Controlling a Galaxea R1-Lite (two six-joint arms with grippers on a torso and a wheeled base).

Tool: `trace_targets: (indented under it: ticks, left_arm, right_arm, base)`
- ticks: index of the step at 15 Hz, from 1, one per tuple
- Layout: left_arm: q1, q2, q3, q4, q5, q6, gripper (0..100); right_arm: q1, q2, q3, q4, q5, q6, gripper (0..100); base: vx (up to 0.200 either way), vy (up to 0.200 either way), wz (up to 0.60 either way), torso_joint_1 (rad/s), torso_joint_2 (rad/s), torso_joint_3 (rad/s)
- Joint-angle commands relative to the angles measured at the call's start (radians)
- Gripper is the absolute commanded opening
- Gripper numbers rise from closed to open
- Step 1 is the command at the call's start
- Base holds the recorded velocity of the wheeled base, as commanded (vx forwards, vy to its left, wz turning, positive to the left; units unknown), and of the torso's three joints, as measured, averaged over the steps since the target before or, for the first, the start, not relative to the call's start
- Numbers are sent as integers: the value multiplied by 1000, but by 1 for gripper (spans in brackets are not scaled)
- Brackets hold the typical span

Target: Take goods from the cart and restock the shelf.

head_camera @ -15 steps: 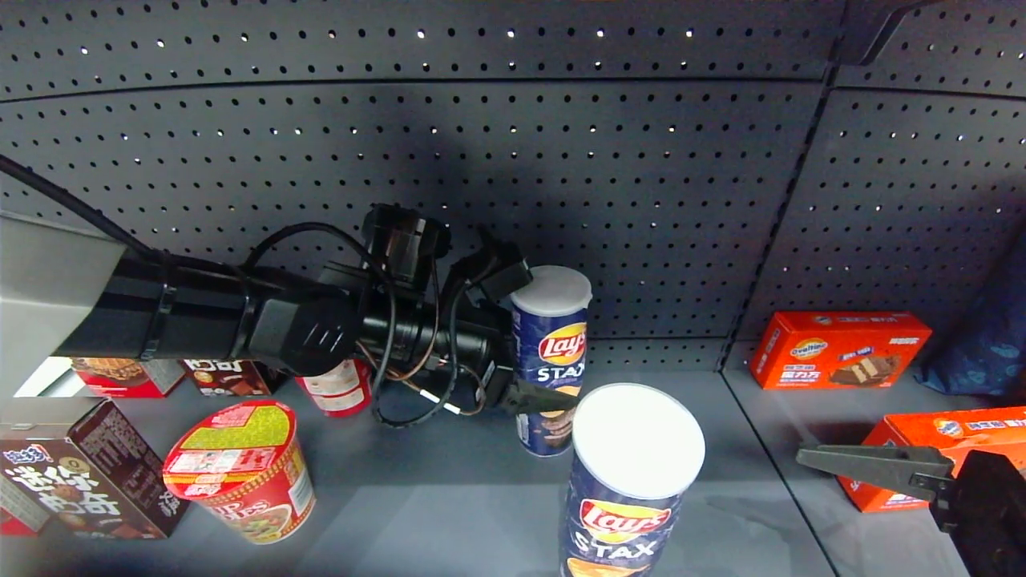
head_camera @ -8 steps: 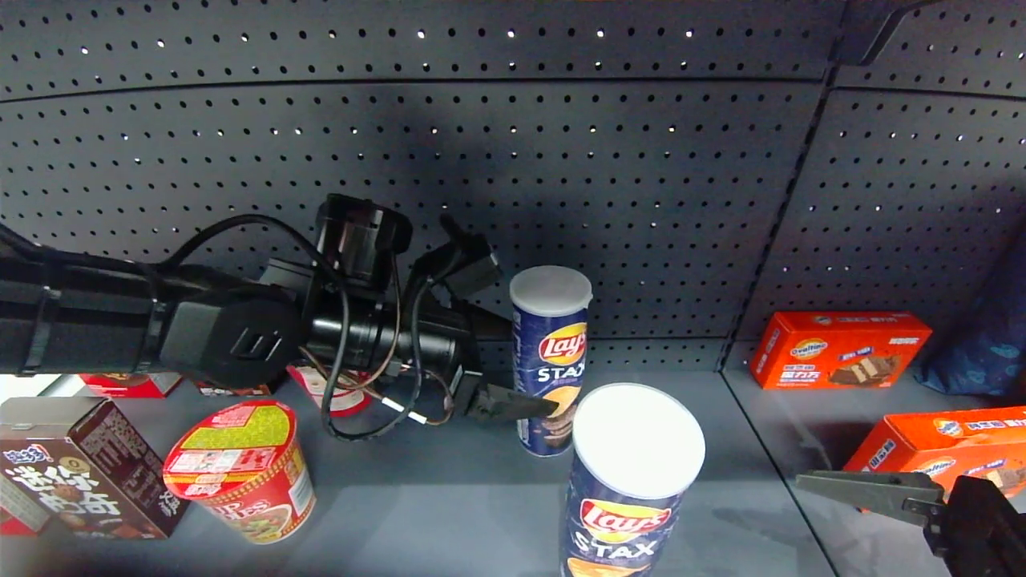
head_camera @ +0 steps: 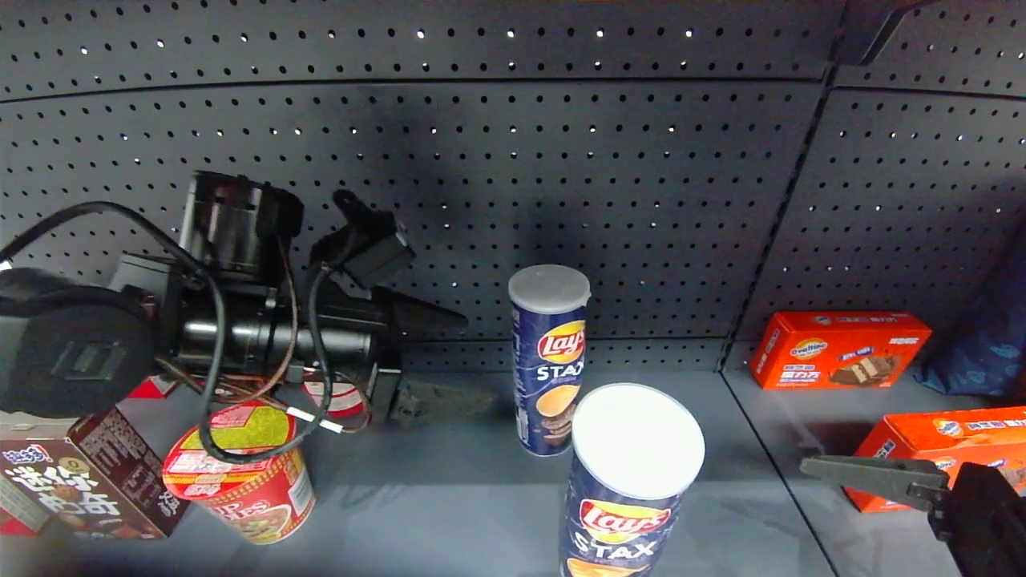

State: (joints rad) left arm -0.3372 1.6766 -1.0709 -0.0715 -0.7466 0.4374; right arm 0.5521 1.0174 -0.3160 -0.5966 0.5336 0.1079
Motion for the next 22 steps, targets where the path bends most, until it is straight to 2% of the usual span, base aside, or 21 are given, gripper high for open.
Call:
trace_targets:
  ticks: [1,2,3,4,6,7,8,12,16,20,22]
  left_arm:
    - [52,-109,-1,-1,36,-8,100]
    - [53,-115,-1,-4,75,-5,100]
    - [46,-144,14,-19,200,-8,100]
    - [37,-169,35,-24,247,-11,100]
    - [3,-258,85,-22,326,-37,100]
    - [-5,-276,95,-24,354,-45,100]
    - [-29,-316,117,-24,435,-54,100]
    - [-36,-357,118,-25,575,-66,100]
    - [-32,-387,147,-37,586,-68,100]
    - [-26,-383,250,-154,587,-69,100]
    - [-28,-383,253,-156,586,-82,100]
  right_arm:
    - [-18,41,-100,8,-47,-4,100]
    - [-20,53,-127,11,-66,-4,100]
    - [-21,76,-190,50,-113,-13,100]
    - [-18,79,-230,109,-167,-24,100]
    - [5,78,-324,302,-354,-83,100]
    - [22,76,-338,337,-386,-85,100]
    - [77,78,-354,402,-474,-85,100]
    - [242,133,-258,408,-701,-79,100]
    - [281,211,-210,380,-728,-80,100]
    - [296,293,-190,330,-730,-94,100]
    - [298,320,-193,327,-727,-94,100]
  base:
    - [0,0,0,0,0,0]
    - [0,0,0,0,0,0]
    - [0,0,0,0,0,0]
    - [0,0,0,0,0,0]
    - [0,0,0,0,0,0]
    - [0,0,0,0,0,0]
    - [0,0,0,0,0,0]
    - [0,0,0,0,0,0]
    - [0,0,0,0,0,0]
    - [0,0,0,0,0,0]
    - [0,0,0,0,0,0]
